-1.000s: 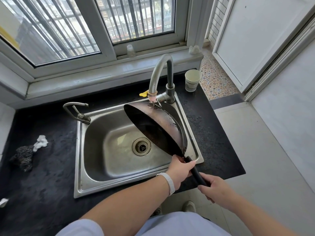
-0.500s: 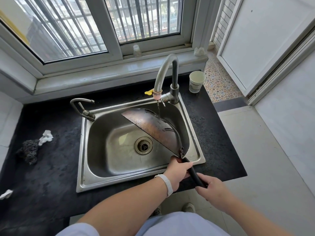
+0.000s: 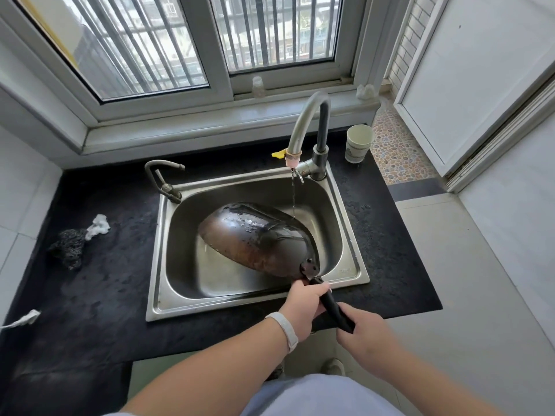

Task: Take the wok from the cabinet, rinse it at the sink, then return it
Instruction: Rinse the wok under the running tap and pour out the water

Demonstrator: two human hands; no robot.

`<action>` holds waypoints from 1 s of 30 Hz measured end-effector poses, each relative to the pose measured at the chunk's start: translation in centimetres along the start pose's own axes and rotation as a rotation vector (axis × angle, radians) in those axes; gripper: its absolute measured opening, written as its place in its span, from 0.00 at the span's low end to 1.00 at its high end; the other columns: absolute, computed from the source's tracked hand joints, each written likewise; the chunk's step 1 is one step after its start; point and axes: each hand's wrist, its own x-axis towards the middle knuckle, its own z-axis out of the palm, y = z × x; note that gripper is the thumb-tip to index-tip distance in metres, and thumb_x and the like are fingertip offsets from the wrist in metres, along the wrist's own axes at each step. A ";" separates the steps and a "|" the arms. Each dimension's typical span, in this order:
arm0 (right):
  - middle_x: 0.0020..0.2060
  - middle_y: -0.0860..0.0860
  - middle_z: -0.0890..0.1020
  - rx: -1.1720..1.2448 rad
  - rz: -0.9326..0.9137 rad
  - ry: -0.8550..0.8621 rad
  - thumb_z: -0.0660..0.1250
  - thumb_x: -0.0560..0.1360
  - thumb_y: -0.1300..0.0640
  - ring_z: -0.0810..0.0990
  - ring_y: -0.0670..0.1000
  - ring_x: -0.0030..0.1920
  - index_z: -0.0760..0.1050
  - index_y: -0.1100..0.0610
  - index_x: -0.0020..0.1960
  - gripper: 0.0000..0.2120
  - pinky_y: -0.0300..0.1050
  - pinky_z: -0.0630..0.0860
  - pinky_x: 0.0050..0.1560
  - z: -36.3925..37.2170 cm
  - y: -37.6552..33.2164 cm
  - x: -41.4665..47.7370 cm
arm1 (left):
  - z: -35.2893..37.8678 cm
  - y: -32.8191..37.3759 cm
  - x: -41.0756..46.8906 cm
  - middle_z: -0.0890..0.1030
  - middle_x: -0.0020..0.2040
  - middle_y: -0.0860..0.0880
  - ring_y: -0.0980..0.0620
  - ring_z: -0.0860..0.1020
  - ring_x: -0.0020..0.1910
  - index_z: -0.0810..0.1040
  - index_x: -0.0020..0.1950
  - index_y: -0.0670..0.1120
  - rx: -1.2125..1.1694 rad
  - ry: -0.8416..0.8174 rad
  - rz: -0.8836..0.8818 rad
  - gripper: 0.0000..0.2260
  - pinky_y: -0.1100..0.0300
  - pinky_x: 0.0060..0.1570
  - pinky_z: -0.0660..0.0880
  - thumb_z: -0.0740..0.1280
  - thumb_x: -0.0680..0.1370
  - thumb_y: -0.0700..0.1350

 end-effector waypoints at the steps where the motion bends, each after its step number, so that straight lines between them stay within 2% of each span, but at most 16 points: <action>1: 0.33 0.51 0.80 -0.028 -0.008 0.001 0.65 0.71 0.59 0.76 0.51 0.34 0.77 0.46 0.51 0.12 0.46 0.71 0.35 0.2 -0.4 0.0 | -0.3 0.1 -0.2 0.78 0.48 0.39 0.42 0.79 0.46 0.73 0.53 0.38 -0.020 -0.004 0.015 0.06 0.45 0.55 0.80 0.67 0.78 0.34; 7: 0.35 0.50 0.79 -0.136 -0.046 0.027 0.65 0.72 0.57 0.76 0.51 0.36 0.76 0.49 0.51 0.09 0.42 0.67 0.32 1.1 -2.6 -0.3 | -2.2 0.3 -1.1 0.79 0.45 0.41 0.45 0.79 0.43 0.72 0.52 0.38 -0.093 0.007 0.101 0.05 0.54 0.41 0.81 0.66 0.79 0.34; 10: 0.32 0.50 0.79 -0.099 -0.053 0.007 0.65 0.71 0.57 0.73 0.49 0.32 0.76 0.50 0.48 0.07 0.44 0.67 0.32 1.3 -3.1 -0.5 | -3.1 0.0 -1.4 0.79 0.45 0.40 0.45 0.79 0.44 0.73 0.55 0.37 -0.107 0.011 0.133 0.07 0.54 0.43 0.81 0.67 0.78 0.34; 13: 0.27 0.48 0.74 -0.017 -0.064 -0.022 0.65 0.69 0.58 0.68 0.46 0.27 0.76 0.52 0.44 0.05 0.39 0.63 0.27 1.3 -3.4 -0.4 | -3.5 -0.3 -1.9 0.79 0.44 0.42 0.47 0.80 0.43 0.74 0.54 0.39 -0.140 0.028 0.180 0.07 0.55 0.45 0.80 0.68 0.78 0.34; 16: 0.26 0.47 0.71 0.024 -0.080 -0.040 0.66 0.69 0.59 0.66 0.46 0.27 0.77 0.56 0.42 0.03 0.40 0.62 0.28 1.1 -3.7 -0.2 | -3.6 -0.6 -2.6 0.79 0.45 0.42 0.49 0.81 0.42 0.73 0.55 0.39 -0.184 0.037 0.234 0.09 0.56 0.44 0.80 0.69 0.77 0.35; 18: 0.27 0.48 0.69 0.086 -0.066 -0.049 0.67 0.69 0.60 0.66 0.48 0.28 0.77 0.60 0.44 0.05 0.45 0.63 0.30 1.1 -3.8 -0.3 | -3.7 -0.9 -3.1 0.79 0.48 0.42 0.49 0.81 0.45 0.72 0.57 0.38 -0.191 0.043 0.263 0.11 0.56 0.47 0.80 0.70 0.77 0.36; 19: 0.27 0.48 0.68 0.132 -0.055 -0.053 0.67 0.69 0.61 0.65 0.49 0.28 0.77 0.61 0.44 0.05 0.45 0.63 0.31 1.1 -3.8 -0.4 | -3.7 -1.0 -3.3 0.79 0.49 0.42 0.48 0.81 0.46 0.72 0.58 0.38 -0.195 0.047 0.277 0.13 0.55 0.50 0.80 0.71 0.77 0.37; 22: 0.26 0.48 0.65 0.252 -0.058 -0.088 0.66 0.69 0.63 0.64 0.50 0.29 0.79 0.61 0.45 0.05 0.46 0.60 0.32 0.7 -4.0 -0.8 | -3.5 -1.2 -4.1 0.79 0.49 0.42 0.48 0.80 0.47 0.72 0.60 0.37 -0.244 0.042 0.307 0.16 0.55 0.51 0.80 0.72 0.76 0.38; 27: 0.25 0.51 0.65 0.435 -0.057 -0.179 0.66 0.72 0.67 0.63 0.50 0.25 0.82 0.61 0.49 0.09 0.39 0.60 0.24 -0.4 -4.0 -1.4 | -3.0 -1.3 -5.3 0.79 0.44 0.44 0.49 0.78 0.45 0.75 0.56 0.38 -0.339 -0.063 0.315 0.10 0.58 0.48 0.79 0.71 0.77 0.40; 30: 0.24 0.53 0.68 0.503 -0.073 -0.235 0.67 0.71 0.64 0.65 0.51 0.23 0.83 0.59 0.49 0.09 0.39 0.63 0.23 -1.1 -3.7 -1.6 | -2.5 -1.4 -5.9 0.81 0.46 0.44 0.49 0.80 0.46 0.78 0.54 0.40 -0.308 -0.091 0.303 0.07 0.56 0.50 0.79 0.68 0.79 0.43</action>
